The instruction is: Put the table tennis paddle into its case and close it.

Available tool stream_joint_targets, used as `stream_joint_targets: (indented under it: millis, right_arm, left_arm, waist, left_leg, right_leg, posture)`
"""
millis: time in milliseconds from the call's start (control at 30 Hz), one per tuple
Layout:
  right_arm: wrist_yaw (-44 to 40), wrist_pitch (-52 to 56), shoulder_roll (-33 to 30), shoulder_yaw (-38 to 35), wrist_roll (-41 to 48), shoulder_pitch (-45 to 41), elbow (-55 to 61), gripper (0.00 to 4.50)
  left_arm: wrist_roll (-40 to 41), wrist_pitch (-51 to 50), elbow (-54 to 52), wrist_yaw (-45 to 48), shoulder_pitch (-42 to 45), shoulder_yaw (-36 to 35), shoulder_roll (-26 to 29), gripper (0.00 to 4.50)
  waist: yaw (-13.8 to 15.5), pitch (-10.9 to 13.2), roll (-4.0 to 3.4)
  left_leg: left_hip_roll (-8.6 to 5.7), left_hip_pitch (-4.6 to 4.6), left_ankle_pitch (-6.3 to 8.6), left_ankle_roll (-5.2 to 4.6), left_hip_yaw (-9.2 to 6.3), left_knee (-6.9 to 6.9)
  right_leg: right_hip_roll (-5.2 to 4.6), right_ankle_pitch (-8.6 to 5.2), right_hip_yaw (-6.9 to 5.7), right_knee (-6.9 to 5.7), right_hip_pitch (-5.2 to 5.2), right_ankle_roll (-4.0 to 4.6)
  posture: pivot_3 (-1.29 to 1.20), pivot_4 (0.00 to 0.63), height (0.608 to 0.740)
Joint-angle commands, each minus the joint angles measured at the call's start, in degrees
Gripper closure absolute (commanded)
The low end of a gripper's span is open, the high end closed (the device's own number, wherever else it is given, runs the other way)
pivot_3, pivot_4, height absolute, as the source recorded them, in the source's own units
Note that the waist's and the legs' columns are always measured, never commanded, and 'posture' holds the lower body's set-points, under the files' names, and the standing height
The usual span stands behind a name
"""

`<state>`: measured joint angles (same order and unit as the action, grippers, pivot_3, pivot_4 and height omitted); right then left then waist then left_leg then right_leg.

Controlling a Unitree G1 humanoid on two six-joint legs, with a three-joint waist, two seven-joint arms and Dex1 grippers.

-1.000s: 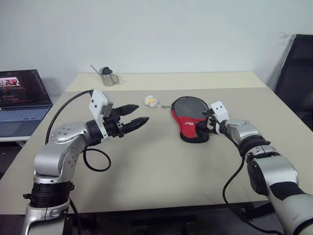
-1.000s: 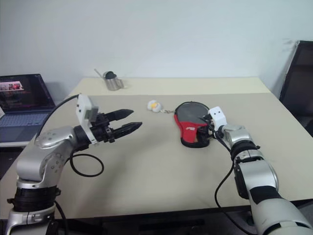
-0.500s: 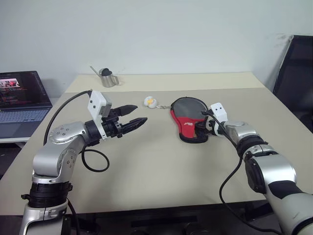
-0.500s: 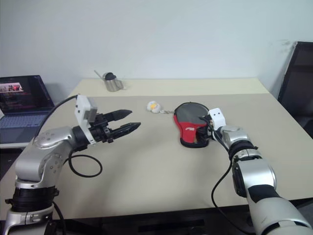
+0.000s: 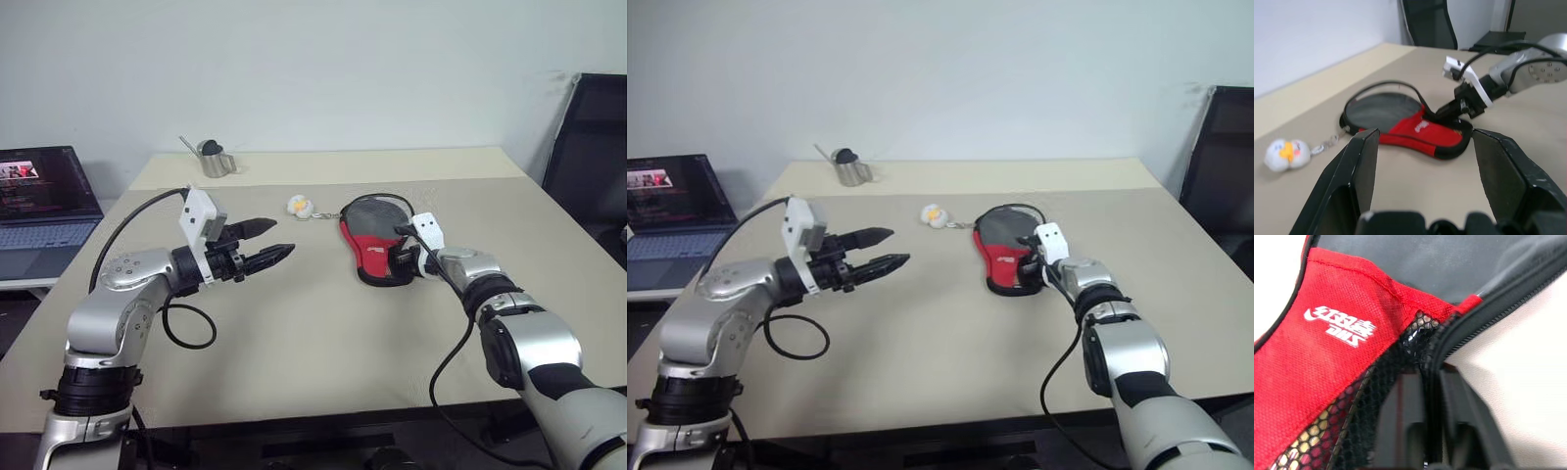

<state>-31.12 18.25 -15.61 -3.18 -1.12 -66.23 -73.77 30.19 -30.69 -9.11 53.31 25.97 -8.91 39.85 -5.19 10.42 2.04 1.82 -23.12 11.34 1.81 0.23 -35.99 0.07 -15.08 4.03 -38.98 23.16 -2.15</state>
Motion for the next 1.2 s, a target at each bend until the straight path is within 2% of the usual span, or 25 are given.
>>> stream_joint_targets:
  millis: [33,200,400,567,733,1000,1100,1200]
  right_arm:
    - [-0.54,2.22,1.13,0.51,-0.83,2.19,-1.74,4.46]
    - [-2.66,2.45,2.01,0.76,-0.54,2.43,-0.9,4.46]
    - [-8.15,4.59,2.97,1.35,0.23,2.63,1.54,4.46]
    - [-13.52,7.28,3.27,3.2,0.01,4.91,6.04,4.46]
    - [-18.73,12.37,3.02,6.45,0.33,9.75,16.02,4.46]
    - [-21.92,23.74,0.36,8.7,2.78,17.88,35.7,4.46]
    - [-21.75,27.41,-1.28,9.39,3.68,20.77,41.77,4.46]
    - [-17.57,27.84,-1.08,8.02,3.51,21.37,42.53,4.46]
  left_arm:
    - [0.69,0.58,-1.81,0.82,-1.02,-1.54,1.71,1.25]
    - [1.55,-0.18,-2.64,2.5,-3.61,-1.81,3.65,1.25]
    - [3.8,-1.64,-5.33,7.8,-9.83,-3.1,8.54,1.25]
    - [5.26,-2.32,-7.0,7.71,-11.79,-3.53,9.04,1.25]
    - [6.37,-3.2,-8.76,7.55,-12.45,-2.95,8.64,1.25]
    - [7.3,-3.87,-9.68,8.1,-13.16,-3.34,9.29,1.25]
    - [7.43,-3.99,-9.94,8.03,-13.44,-3.39,9.32,1.25]
    - [7.32,-4.01,-9.92,7.63,-13.24,-2.87,8.94,1.25]
  waist:
    - [0.01,-0.01,0.02]
    - [-0.03,-0.05,0.09]
    - [-0.49,-0.06,0.09]
    - [-0.57,-0.06,0.09]
    - [-0.62,-0.07,0.11]
    - [-0.53,-0.08,0.12]
    - [-0.26,-0.08,0.13]
    - [0.06,-0.09,0.14]
  left_leg:
    - [0.01,0.01,0.0,0.0,0.0,0.01]
    - [0.01,0.03,0.0,0.0,0.03,0.03]
    - [0.11,0.07,0.02,0.01,0.03,0.28]
    - [0.5,0.08,0.13,0.18,0.04,0.29]
    - [0.92,0.15,0.27,0.35,-0.11,0.34]
    - [0.99,0.28,0.28,0.37,-0.24,1.05]
    - [0.99,0.26,0.4,0.55,-0.25,1.08]
    - [0.98,0.25,0.56,0.81,-0.21,1.07]
  right_leg:
    - [0.0,0.0,0.01,0.0,0.0,0.0]
    - [0.0,-0.02,0.02,0.01,0.0,0.03]
    - [0.07,-0.12,0.0,0.04,0.05,0.19]
    - [0.39,-0.23,-0.03,0.05,0.06,0.37]
    - [0.82,-0.44,0.0,0.01,0.07,0.75]
    - [0.89,-0.76,-0.14,-0.01,0.18,1.21]
    - [0.88,-0.84,-0.17,-0.01,0.2,1.36]
    - [0.87,-0.9,-0.15,0.01,0.2,1.4]
  posture:
    - [0.0,0.15,0.74]
    - [0.0,0.15,0.74]
    - [0.0,0.15,0.74]
    - [0.0,0.15,0.74]
    - [0.0,0.15,0.74]
    - [0.0,0.15,0.74]
    - [0.0,0.15,0.74]
    - [0.0,0.15,0.74]
